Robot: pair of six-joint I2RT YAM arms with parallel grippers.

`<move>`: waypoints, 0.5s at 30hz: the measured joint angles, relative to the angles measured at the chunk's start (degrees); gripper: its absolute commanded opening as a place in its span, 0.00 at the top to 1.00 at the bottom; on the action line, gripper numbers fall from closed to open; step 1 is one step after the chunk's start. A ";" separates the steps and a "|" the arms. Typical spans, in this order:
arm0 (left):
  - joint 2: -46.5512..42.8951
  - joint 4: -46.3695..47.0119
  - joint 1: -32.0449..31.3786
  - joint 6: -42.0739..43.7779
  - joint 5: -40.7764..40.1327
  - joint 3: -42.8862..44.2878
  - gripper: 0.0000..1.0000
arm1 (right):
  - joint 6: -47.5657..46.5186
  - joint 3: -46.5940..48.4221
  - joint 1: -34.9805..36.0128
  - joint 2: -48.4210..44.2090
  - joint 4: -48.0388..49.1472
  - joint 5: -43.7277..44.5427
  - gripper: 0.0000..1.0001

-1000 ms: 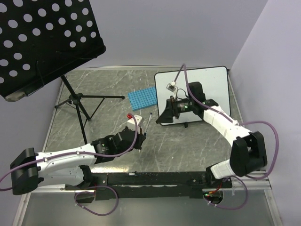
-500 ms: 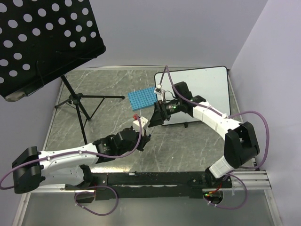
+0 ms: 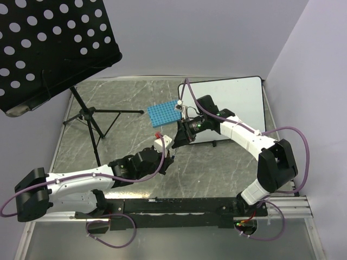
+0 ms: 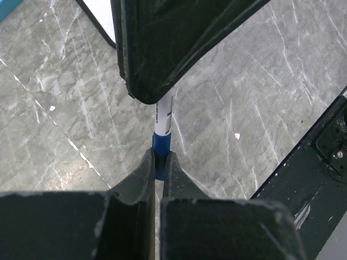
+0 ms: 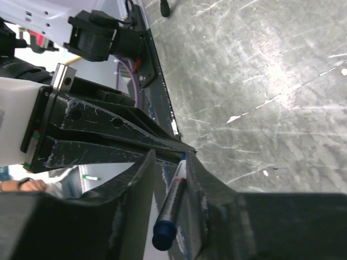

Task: Write a sentence on the whiteboard
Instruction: Pass from the left arm to the right, then pass from the right arm to the left

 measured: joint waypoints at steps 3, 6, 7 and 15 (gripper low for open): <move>0.00 -0.07 -0.13 -0.02 -0.02 0.00 0.99 | -1.16 0.20 0.28 0.04 -0.72 0.48 0.77; -0.11 -0.11 -0.26 -0.17 0.07 0.00 0.99 | -2.99 0.85 0.44 0.24 -1.70 2.16 0.98; -0.31 -0.15 -0.33 -0.22 -0.07 0.00 0.97 | -3.34 1.07 0.37 0.39 -2.03 2.64 1.00; -2.78 -0.98 -0.28 -1.05 -0.42 -0.02 0.14 | -5.75 2.71 0.28 0.61 -4.52 2.67 1.00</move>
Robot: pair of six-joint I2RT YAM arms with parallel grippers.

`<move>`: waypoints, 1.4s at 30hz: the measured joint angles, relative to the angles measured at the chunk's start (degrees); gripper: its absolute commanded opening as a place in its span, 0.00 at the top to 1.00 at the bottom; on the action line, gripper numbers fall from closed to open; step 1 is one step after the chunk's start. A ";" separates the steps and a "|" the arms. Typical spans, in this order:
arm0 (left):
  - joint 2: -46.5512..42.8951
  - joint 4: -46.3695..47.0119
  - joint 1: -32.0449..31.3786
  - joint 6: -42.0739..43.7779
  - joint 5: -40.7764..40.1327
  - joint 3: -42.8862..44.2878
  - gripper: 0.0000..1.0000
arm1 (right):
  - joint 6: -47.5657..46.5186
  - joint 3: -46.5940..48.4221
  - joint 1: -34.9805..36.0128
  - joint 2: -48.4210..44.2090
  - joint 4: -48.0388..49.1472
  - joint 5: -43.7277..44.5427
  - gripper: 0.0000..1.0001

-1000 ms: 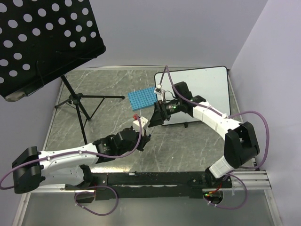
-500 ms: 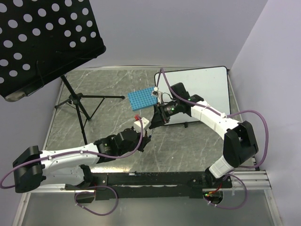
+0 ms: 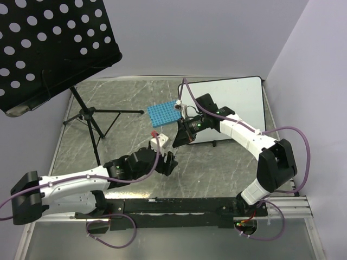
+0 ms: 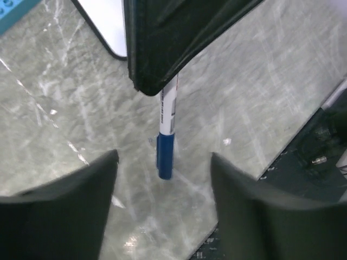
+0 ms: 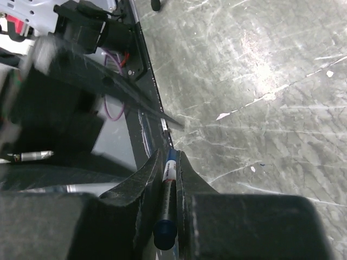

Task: Write a sentence on the whiteboard
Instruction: Pass from the right arm to the left

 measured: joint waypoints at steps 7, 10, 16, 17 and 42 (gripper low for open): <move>-10.91 4.46 4.42 -2.25 4.59 -3.48 0.02 | -0.13 0.02 -5.38 -2.54 -0.57 -3.21 1.00; -11.43 7.63 10.23 -2.45 10.43 -3.78 0.01 | 0.33 -0.20 -8.02 -4.42 0.31 -4.96 1.00; -0.94 9.60 12.26 -0.07 21.03 1.05 0.09 | 1.36 -0.48 -9.40 -6.32 1.20 -8.15 1.00; 0.20 9.62 12.26 0.28 21.94 1.77 0.11 | 1.53 -0.50 -9.51 -6.38 1.38 -8.87 1.00; 13.20 -9.97 18.67 16.48 39.12 21.20 0.99 | -14.88 0.90 -12.04 -6.82 -10.54 -17.57 0.18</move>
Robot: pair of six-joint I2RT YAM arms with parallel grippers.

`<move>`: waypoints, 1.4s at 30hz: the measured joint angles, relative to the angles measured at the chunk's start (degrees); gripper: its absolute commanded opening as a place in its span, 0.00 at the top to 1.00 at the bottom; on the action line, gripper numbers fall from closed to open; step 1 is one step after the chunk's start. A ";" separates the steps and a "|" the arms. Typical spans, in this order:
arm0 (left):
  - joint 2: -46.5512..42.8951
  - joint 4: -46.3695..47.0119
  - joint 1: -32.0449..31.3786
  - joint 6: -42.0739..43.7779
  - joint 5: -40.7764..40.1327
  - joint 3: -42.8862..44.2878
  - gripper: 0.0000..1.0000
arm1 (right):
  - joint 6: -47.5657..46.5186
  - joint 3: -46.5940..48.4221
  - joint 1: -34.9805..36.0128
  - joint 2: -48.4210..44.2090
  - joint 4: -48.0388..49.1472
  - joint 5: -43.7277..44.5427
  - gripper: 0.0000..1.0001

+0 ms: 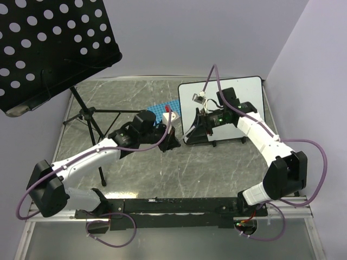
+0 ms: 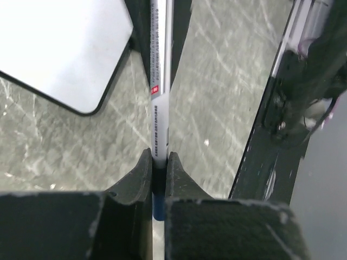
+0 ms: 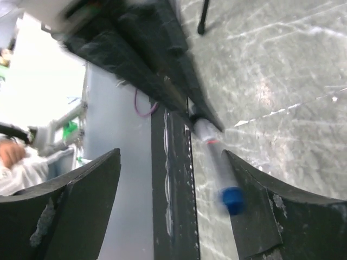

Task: Write a sentence on the whiteboard
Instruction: Pass from the left arm to the right

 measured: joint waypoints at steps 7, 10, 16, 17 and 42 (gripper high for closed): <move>2.71 -7.58 1.25 4.76 6.19 5.01 0.99 | -13.55 8.31 -0.09 3.34 -13.25 -0.74 0.20; 3.78 -9.35 1.27 5.44 7.78 5.03 0.99 | -14.64 9.07 0.09 5.33 -15.23 -0.66 0.21; 4.13 -9.70 1.79 5.35 8.81 5.01 0.99 | -14.51 9.11 0.76 7.26 -15.72 -0.22 0.24; 4.13 -9.49 2.05 5.16 8.96 5.01 0.99 | -14.36 9.11 1.05 7.26 -15.65 -0.22 0.25; 4.79 -3.54 3.45 -1.20 11.19 4.81 0.99 | -6.12 7.78 2.49 8.13 -6.38 1.81 1.00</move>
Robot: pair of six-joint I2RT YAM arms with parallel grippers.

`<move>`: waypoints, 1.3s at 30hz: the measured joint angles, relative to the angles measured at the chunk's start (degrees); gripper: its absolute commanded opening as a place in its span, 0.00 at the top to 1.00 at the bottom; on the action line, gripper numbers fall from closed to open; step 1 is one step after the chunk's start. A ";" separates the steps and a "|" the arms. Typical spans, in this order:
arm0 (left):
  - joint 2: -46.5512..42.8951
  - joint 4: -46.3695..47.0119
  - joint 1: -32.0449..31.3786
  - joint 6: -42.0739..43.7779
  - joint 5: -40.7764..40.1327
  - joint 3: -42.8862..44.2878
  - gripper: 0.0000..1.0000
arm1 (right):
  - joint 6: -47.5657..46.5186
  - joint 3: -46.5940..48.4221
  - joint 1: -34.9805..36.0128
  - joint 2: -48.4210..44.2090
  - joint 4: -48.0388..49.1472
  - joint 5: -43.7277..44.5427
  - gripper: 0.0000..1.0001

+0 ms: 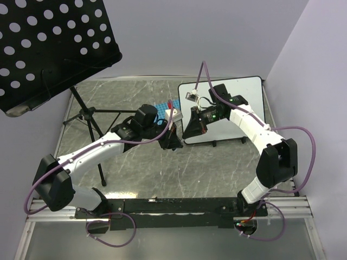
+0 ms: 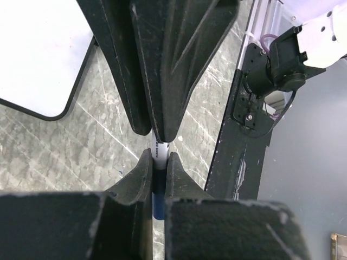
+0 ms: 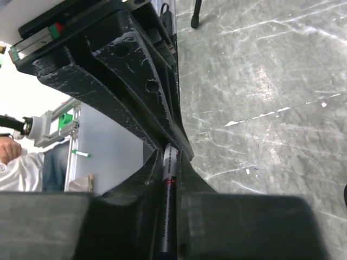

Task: Write a sentence on the whiteboard
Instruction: Pass from the left arm to the right, then open the pen cap from the whiteboard marker.

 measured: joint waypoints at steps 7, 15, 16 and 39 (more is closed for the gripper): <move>0.00 0.96 0.31 -0.81 0.22 -0.63 0.95 | 0.33 -0.22 0.00 0.00 0.48 0.17 1.00; -0.07 1.27 1.46 -0.44 1.01 -1.20 0.53 | 0.52 -0.31 0.00 0.00 0.50 -0.68 1.00; -0.24 1.40 1.70 -0.31 1.07 -1.53 0.49 | 0.55 -0.31 0.00 -0.02 0.48 -0.72 1.00; -1.60 0.72 4.72 2.64 8.70 -4.20 0.99 | 1.86 -1.07 -1.55 -0.02 1.73 -0.70 1.00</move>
